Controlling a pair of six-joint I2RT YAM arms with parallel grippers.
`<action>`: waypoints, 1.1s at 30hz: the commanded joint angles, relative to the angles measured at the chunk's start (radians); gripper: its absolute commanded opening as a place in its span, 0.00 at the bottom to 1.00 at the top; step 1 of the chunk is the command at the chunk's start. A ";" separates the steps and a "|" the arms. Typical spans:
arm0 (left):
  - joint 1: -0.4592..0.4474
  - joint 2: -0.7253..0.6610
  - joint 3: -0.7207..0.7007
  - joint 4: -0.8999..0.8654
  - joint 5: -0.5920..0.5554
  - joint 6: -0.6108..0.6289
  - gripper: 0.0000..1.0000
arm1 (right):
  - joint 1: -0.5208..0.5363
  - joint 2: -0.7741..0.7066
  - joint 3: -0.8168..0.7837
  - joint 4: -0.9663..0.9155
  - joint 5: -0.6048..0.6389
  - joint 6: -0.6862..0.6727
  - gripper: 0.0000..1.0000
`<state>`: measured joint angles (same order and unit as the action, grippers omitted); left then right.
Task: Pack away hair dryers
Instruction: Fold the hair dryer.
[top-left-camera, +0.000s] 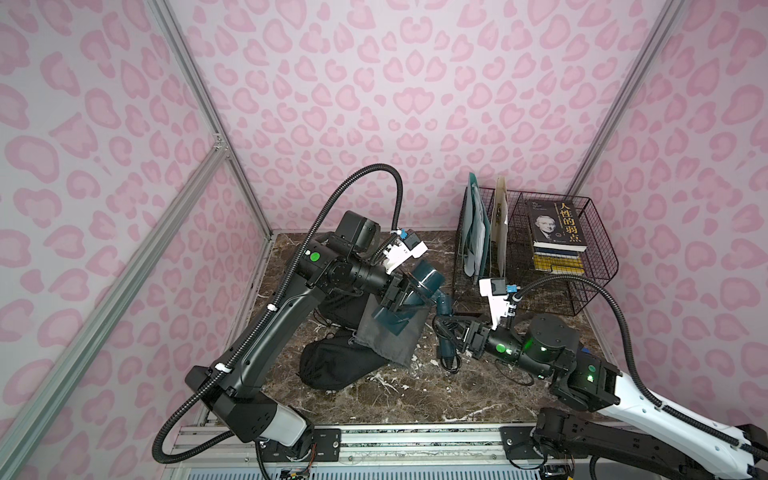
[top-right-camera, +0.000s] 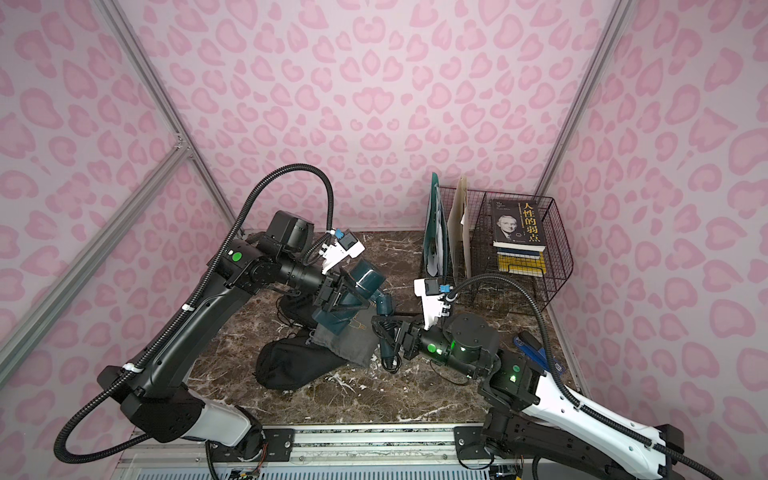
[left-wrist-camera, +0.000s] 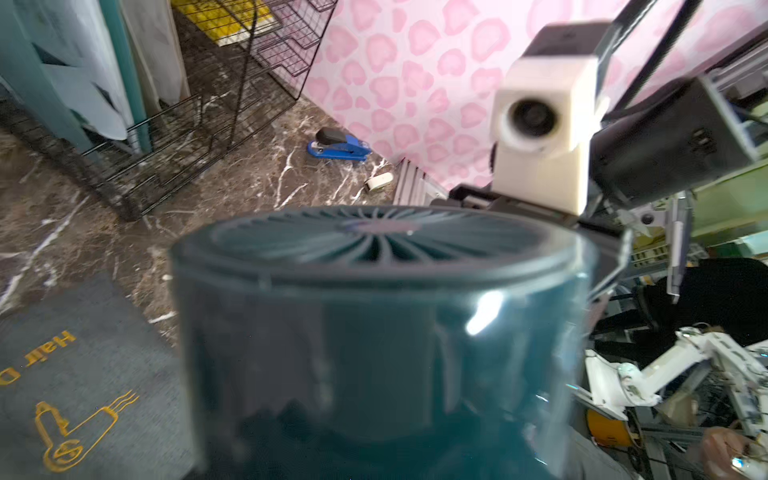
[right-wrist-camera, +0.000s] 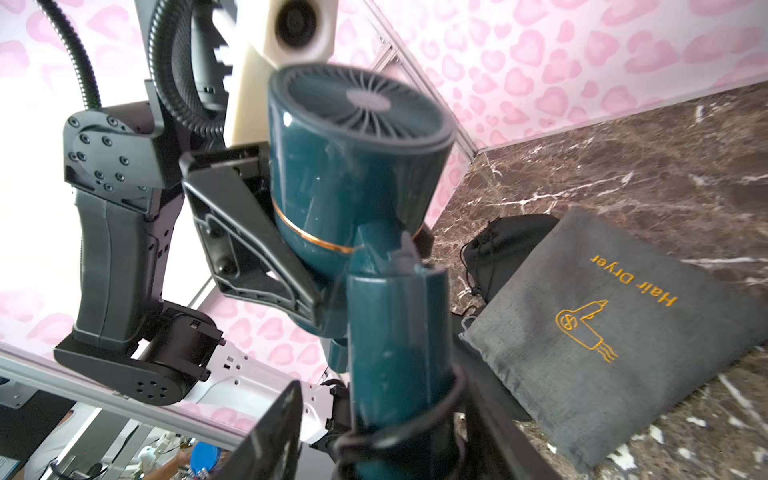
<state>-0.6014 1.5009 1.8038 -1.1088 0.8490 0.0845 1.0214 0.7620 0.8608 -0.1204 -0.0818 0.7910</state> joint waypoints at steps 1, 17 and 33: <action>0.003 -0.003 0.028 -0.046 0.021 0.068 0.02 | -0.033 -0.018 0.010 -0.071 -0.054 -0.031 0.62; 0.006 0.005 0.071 -0.095 0.058 0.119 0.02 | -0.091 -0.058 -0.065 -0.022 -0.287 -0.041 0.57; 0.014 -0.003 0.041 -0.070 0.166 0.086 0.02 | -0.092 -0.006 -0.127 0.171 -0.388 -0.024 0.34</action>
<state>-0.5888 1.5105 1.8523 -1.2278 0.9051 0.2028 0.9291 0.7525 0.7494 -0.0151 -0.4454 0.7738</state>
